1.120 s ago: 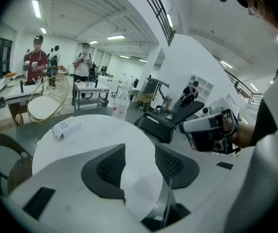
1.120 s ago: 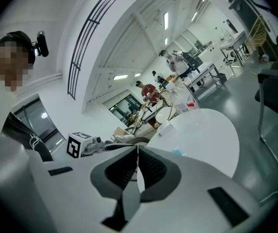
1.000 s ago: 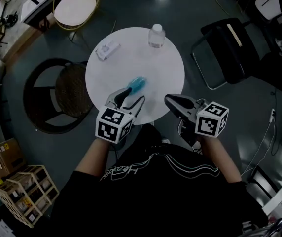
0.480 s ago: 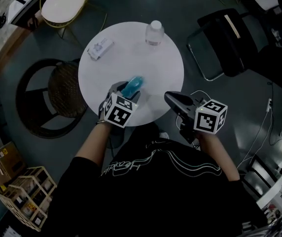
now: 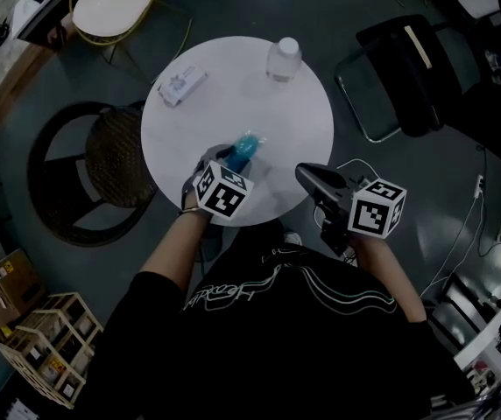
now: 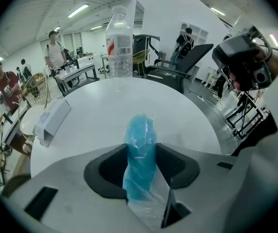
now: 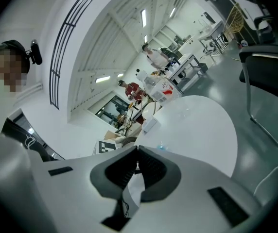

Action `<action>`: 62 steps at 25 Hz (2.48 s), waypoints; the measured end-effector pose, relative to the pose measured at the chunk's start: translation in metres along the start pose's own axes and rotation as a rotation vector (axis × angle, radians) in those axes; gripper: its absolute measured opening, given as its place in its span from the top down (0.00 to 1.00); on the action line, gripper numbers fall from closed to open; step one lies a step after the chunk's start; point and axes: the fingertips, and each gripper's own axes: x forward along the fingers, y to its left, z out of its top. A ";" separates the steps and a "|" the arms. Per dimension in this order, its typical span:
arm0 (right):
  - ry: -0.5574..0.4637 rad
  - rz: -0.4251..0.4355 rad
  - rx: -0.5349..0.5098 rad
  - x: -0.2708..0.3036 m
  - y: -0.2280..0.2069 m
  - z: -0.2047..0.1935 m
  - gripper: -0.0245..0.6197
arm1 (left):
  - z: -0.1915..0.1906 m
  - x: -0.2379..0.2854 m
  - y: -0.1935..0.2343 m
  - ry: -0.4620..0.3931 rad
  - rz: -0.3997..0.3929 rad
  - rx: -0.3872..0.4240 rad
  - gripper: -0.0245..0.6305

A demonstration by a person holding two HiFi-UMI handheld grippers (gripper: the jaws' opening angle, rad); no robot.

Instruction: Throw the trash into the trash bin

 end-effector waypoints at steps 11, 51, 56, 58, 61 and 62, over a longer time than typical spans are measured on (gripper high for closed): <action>0.025 0.030 -0.023 0.004 0.010 0.001 0.91 | -0.005 -0.002 0.002 0.000 0.013 -0.042 0.86; 0.389 0.560 -0.539 -0.050 0.165 -0.042 0.91 | 0.004 -0.292 -0.154 -0.815 0.464 -0.769 0.89; 0.472 0.616 -0.564 -0.041 0.183 -0.078 0.91 | -0.041 -0.307 -0.167 -0.869 0.545 -0.895 0.89; 0.505 0.627 -0.566 -0.033 0.191 -0.092 0.91 | -0.057 -0.315 -0.169 -0.877 0.572 -0.925 0.89; 0.548 0.643 -0.567 -0.016 0.203 -0.112 0.91 | -0.086 -0.323 -0.168 -0.872 0.609 -0.962 0.89; 0.559 0.646 -0.568 -0.010 0.207 -0.118 0.91 | -0.097 -0.325 -0.166 -0.872 0.621 -0.978 0.89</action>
